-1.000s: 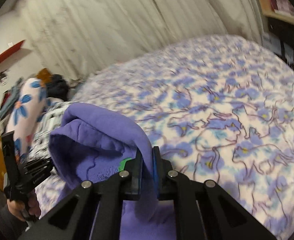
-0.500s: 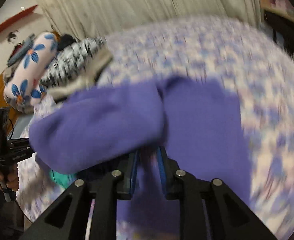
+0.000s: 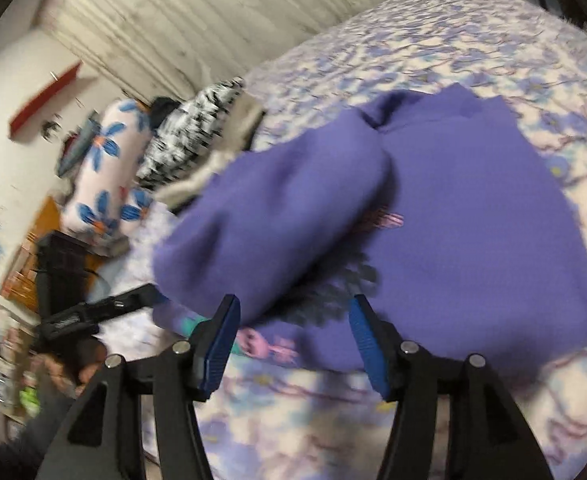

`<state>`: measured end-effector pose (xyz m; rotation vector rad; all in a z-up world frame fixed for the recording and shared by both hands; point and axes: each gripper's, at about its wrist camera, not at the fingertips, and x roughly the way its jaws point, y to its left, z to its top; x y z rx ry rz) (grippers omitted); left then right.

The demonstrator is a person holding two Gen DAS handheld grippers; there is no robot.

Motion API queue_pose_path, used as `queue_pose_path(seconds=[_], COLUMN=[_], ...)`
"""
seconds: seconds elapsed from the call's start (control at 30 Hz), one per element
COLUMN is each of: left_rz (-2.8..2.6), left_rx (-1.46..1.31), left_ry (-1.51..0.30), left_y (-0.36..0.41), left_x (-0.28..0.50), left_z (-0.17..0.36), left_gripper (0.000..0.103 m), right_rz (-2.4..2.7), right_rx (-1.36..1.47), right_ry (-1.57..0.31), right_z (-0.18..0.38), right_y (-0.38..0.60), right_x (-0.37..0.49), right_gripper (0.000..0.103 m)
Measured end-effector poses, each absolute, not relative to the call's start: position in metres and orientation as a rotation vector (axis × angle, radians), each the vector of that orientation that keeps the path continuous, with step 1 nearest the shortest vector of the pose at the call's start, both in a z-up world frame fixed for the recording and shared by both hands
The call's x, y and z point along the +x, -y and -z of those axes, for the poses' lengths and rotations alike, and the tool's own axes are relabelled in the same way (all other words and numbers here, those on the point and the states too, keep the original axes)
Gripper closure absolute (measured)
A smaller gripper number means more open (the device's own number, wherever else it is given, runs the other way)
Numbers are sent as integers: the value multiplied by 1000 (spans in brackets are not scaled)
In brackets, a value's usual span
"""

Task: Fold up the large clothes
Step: 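Fold the hood down over the printed body with both tools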

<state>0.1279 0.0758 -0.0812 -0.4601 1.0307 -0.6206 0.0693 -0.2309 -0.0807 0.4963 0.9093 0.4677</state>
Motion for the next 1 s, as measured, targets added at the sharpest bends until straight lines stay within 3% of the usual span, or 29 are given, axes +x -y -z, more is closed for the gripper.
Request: queue_pose_path(seconds=[0.33, 0.37, 0.4, 0.43, 0.47, 0.5, 0.63, 0.77, 0.9, 1.0], left_rz=[717, 717, 698, 660, 623, 583, 483, 403, 382, 369], left_rx=[-682, -691, -685, -655, -615, -558, -383, -286, -373, -427], left_ry=[-1022, -1013, -999, -987, -983, -982, -962, -1032, -1027, -1020], left_y=[-64, -63, -60, -56, -54, -49, -35, -25, -33, -40], left_x=[174, 177, 178, 179, 179, 176, 155, 136, 128, 123], left_z=[114, 114, 111, 106, 102, 94, 70, 101, 125, 121], left_gripper=[38, 50, 72, 79, 82, 84, 84, 83, 73, 68], right_rz=[-506, -496, -494, -482, -465, -458, -390, -307, -268, -254], right_rx=[721, 715, 712, 695, 654, 634, 523, 438, 422, 408], right_ry=[-892, -888, -884, -870, -876, -876, -857, -961, -974, -985], right_z=[103, 104, 105, 103, 99, 96, 82, 114, 131, 122], right_y=[242, 240, 239, 237, 233, 231, 221, 216, 213, 210], right_x=[107, 109, 111, 111, 113, 113, 98, 86, 75, 73], right_gripper=[44, 44, 48, 55, 83, 86, 87, 87, 87, 78])
